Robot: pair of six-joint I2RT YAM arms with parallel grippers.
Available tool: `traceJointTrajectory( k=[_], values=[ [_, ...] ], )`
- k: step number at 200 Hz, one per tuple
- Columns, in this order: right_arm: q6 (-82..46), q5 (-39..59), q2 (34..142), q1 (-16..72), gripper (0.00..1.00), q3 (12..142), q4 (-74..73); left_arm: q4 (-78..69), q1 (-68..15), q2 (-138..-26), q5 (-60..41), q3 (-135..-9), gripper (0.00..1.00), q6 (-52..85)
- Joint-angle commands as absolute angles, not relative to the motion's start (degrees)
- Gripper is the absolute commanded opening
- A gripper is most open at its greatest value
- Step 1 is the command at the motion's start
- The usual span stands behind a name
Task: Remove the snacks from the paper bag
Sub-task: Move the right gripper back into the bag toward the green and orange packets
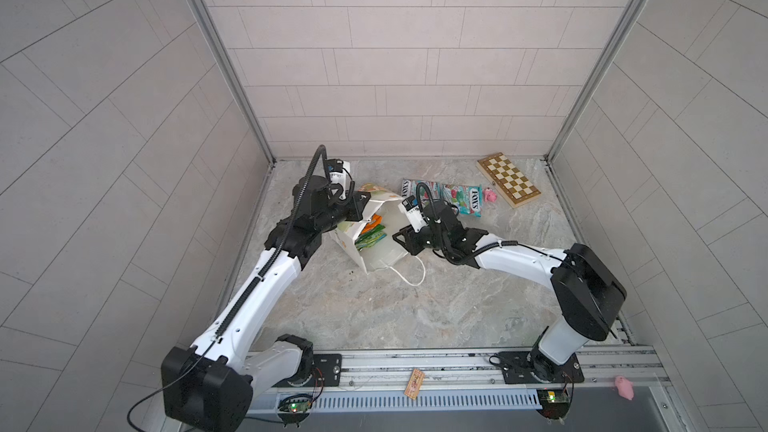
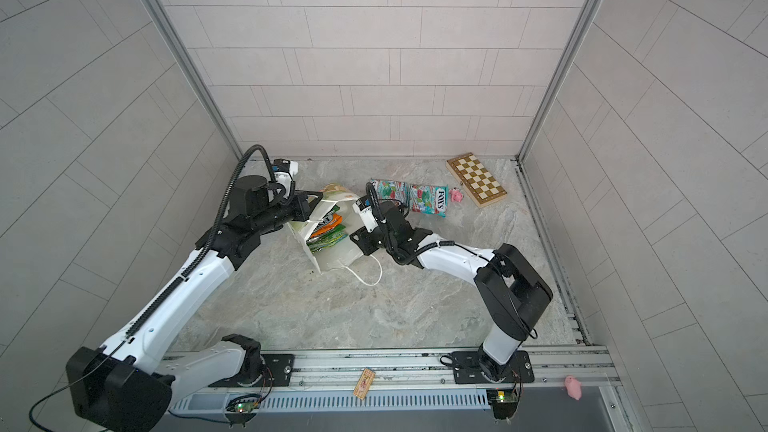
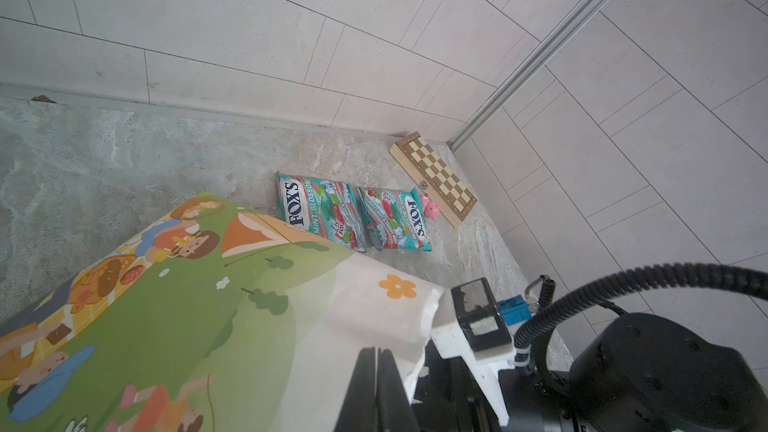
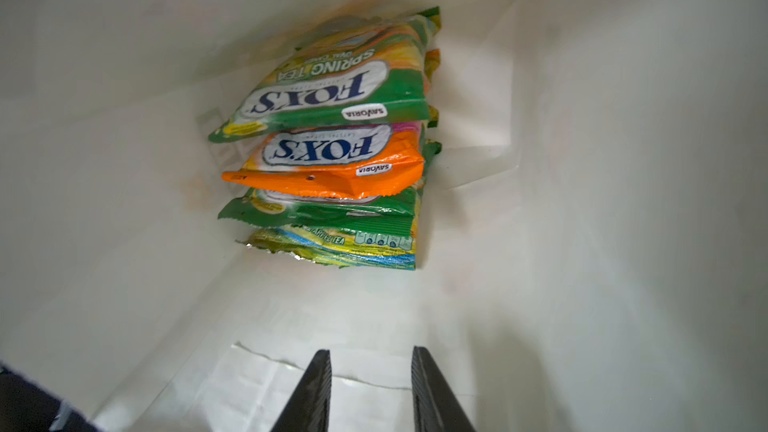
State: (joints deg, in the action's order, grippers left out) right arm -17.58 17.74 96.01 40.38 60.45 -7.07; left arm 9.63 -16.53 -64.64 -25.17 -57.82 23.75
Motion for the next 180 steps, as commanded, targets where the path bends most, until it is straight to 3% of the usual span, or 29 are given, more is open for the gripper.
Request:
traceJointTrajectory(
  k=[1,49,121,180],
  values=[
    [-12.61,13.87,98.4,38.95,0.34,63.59,-3.98,7.38,-16.75,-63.83,-24.22,-57.43,0.0,24.26],
    [-9.18,11.9,100.84,37.81,0.33,69.44,1.58,6.85,-16.73,-64.78,-25.37,-57.39,0.0,24.79],
    [-21.87,20.47,96.1,42.6,0.33,66.15,0.48,4.13,-16.74,-65.04,-27.17,-56.95,0.0,27.98],
    [-38.39,22.38,99.24,46.45,0.29,63.77,-9.2,2.41,-16.98,-65.12,-27.34,-56.43,0.0,29.65]
  ],
)
